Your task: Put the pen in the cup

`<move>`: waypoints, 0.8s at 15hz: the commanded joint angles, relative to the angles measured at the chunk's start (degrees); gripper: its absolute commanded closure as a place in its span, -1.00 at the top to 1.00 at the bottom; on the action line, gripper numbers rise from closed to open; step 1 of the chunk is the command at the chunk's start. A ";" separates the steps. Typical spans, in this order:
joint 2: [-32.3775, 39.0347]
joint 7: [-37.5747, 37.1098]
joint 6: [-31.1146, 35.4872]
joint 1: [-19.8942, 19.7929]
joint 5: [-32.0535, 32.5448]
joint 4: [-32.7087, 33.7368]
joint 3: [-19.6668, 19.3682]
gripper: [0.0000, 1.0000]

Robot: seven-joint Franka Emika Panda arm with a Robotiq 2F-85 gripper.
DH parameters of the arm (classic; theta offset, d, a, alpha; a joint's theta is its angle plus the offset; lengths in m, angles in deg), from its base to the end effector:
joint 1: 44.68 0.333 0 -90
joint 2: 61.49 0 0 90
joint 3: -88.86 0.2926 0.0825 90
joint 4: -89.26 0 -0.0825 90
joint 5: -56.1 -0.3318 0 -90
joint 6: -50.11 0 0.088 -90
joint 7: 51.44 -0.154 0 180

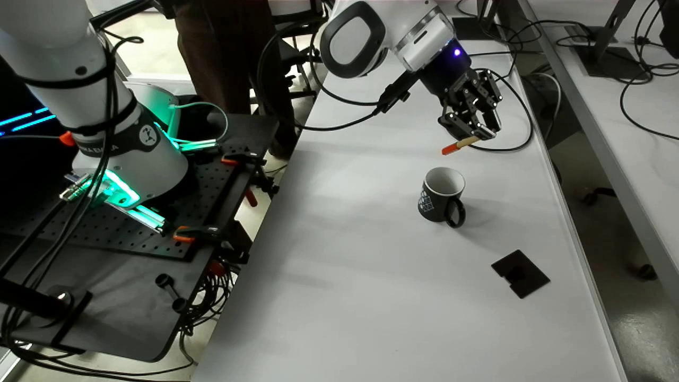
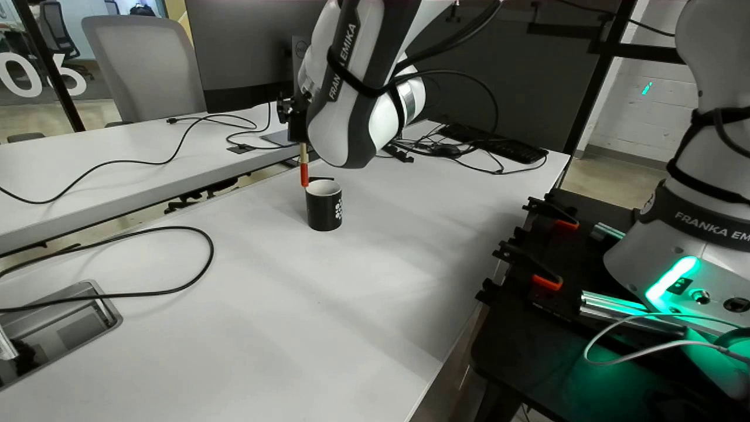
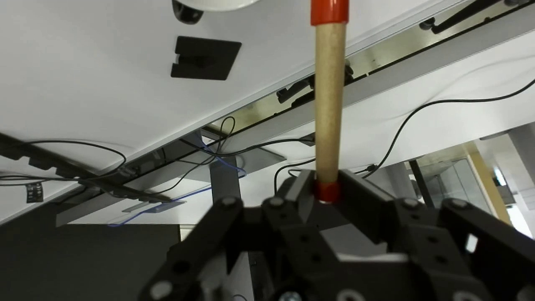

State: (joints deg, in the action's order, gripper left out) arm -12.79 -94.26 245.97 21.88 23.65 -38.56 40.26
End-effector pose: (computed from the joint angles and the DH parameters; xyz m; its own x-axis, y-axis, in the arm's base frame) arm 0.5581 0.1204 0.2011 0.4668 -0.4744 0.7464 -0.5204 -0.8297 -0.2018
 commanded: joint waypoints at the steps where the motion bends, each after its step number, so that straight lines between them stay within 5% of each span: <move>1: 3.52 -3.19 -7.22 4.28 -4.97 4.30 -4.25 -0.90; 7: 9.26 -11.27 -20.93 10.53 -7.45 8.53 -12.50 -0.90; 12: 10.22 -18.35 -27.16 11.28 -0.80 7.63 -15.82 -0.90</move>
State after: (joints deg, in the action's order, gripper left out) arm -4.62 -107.33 221.71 32.54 18.68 -31.14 26.94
